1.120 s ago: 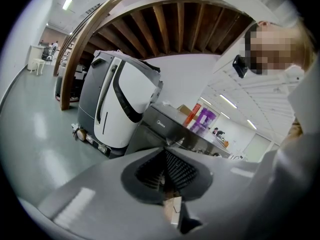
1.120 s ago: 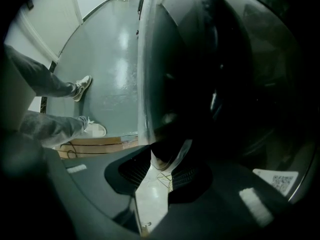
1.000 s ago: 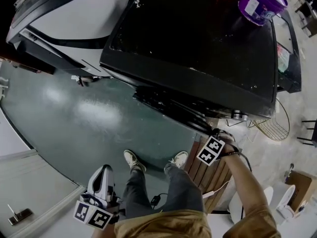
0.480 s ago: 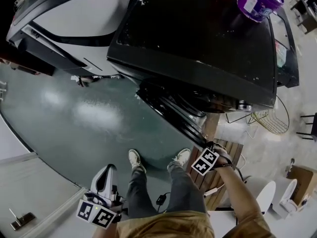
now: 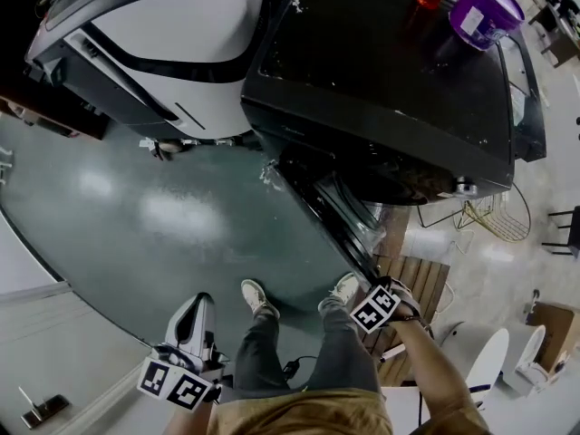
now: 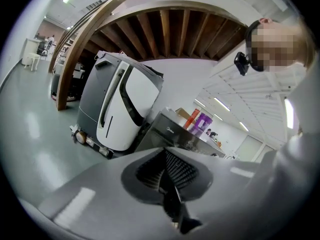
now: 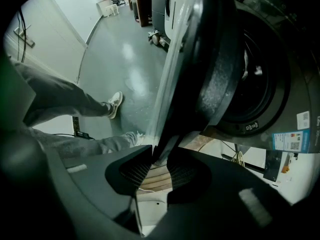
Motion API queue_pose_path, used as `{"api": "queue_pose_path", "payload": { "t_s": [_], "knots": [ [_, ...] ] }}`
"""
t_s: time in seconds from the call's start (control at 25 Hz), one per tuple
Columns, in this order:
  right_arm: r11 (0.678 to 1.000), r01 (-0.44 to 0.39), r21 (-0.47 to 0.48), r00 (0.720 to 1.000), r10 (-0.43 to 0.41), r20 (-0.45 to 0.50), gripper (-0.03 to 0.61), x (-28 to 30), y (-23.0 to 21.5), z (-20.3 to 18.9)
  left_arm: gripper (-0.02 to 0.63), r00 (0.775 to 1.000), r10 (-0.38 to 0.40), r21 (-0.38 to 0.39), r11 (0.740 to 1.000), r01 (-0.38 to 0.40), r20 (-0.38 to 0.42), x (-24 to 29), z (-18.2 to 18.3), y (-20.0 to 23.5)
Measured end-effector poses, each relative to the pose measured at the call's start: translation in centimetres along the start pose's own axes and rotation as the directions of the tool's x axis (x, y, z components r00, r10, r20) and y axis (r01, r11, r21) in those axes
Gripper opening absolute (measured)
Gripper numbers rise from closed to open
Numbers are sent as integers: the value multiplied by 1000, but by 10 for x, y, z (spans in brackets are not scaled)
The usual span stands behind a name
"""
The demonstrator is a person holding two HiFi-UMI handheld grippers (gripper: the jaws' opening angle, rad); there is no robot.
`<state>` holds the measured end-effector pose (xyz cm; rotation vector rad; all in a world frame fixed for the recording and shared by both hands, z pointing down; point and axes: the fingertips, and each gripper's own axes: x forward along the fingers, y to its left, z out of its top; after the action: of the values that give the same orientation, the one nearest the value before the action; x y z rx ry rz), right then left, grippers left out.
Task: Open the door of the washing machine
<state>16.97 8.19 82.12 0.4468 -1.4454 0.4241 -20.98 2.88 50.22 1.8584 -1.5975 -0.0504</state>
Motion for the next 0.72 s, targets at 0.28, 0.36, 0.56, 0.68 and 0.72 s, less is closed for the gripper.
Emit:
{"api": "queue_pose_path", "payload": {
  "t_s": [0.28,0.36,0.56,0.68,0.72],
  "knots": [
    [997,-44,64,999,43,14,98,-7,48,17,60,1000,-25,-22,999,25,11,-7,8,20],
    [995,-60,80,998,59,18,100,-9,63,23,60,999,-31,-25,999,31,8,-10,10,27],
    [988,-96,123,995,92,38,101,-15,95,40,60,999,-53,-30,998,53,8,-15,15,44],
    [985,-107,136,994,102,49,104,-19,112,51,60,998,-69,-39,997,69,6,-19,14,53],
    [984,-110,143,993,103,54,104,-20,117,56,60,997,-75,-42,996,75,3,-21,13,56]
  ]
}}
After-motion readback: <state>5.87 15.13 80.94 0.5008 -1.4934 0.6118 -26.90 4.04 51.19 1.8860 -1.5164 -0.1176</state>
